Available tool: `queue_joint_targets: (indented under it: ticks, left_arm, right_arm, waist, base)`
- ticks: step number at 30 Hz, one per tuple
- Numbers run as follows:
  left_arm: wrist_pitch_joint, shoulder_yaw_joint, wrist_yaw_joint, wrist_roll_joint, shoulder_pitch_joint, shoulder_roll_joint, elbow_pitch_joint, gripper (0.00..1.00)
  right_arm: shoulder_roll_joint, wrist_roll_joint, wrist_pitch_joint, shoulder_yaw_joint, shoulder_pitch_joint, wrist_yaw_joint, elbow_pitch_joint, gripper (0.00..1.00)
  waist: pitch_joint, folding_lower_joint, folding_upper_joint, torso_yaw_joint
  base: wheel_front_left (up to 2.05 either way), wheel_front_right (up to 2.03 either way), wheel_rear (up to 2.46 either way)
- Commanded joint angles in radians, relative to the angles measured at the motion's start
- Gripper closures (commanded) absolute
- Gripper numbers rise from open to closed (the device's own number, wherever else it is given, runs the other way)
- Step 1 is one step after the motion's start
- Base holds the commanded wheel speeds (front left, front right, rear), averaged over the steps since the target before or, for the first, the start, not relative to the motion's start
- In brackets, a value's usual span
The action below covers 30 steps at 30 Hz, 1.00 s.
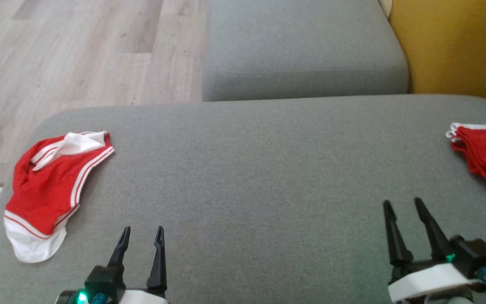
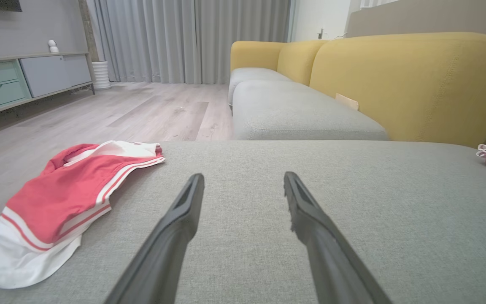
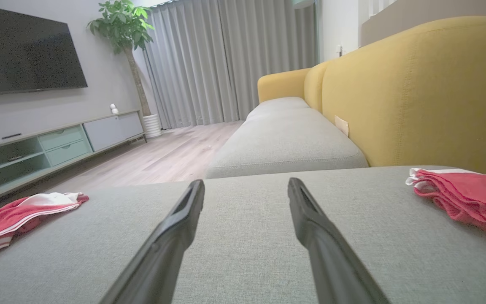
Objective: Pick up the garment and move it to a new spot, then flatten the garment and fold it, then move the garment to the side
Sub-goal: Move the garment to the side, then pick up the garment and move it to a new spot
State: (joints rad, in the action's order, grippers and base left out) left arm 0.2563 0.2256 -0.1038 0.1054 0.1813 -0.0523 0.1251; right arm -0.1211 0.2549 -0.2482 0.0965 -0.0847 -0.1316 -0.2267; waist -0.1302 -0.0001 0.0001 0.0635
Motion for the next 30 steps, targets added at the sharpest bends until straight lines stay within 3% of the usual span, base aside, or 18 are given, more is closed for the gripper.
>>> queue_joint_targets:
  ticks: [1, 10, 30]
  left_arm:
    - [0.006, -0.037, 0.009, -0.012, -0.039, 0.002, -0.035, 0.0]
    - [0.006, -0.033, 0.054, -0.034, -0.014, 0.002, -0.024, 0.0]
    - [0.006, -0.017, 0.039, -0.032, -0.014, 0.002, -0.019, 0.0]
  right_arm:
    - [0.005, -0.009, -0.013, 0.001, 0.021, 0.001, 0.042, 0.0]
    - [0.026, -0.043, -0.013, -0.01, -0.045, 0.001, 0.043, 0.0]
    - [0.029, -0.063, -0.014, -0.014, -0.068, 0.001, 0.041, 0.0]
  waist:
    - [-0.013, 0.0001, -0.0001, 0.014]
    - [-0.037, 0.0001, -0.0001, 0.029]
    - [-0.027, 0.0001, -0.0001, 0.02]
  base:
    - [0.0, 0.0, 0.0]
    - [0.0, 0.0, 0.0]
    - [0.0, 0.0, 0.0]
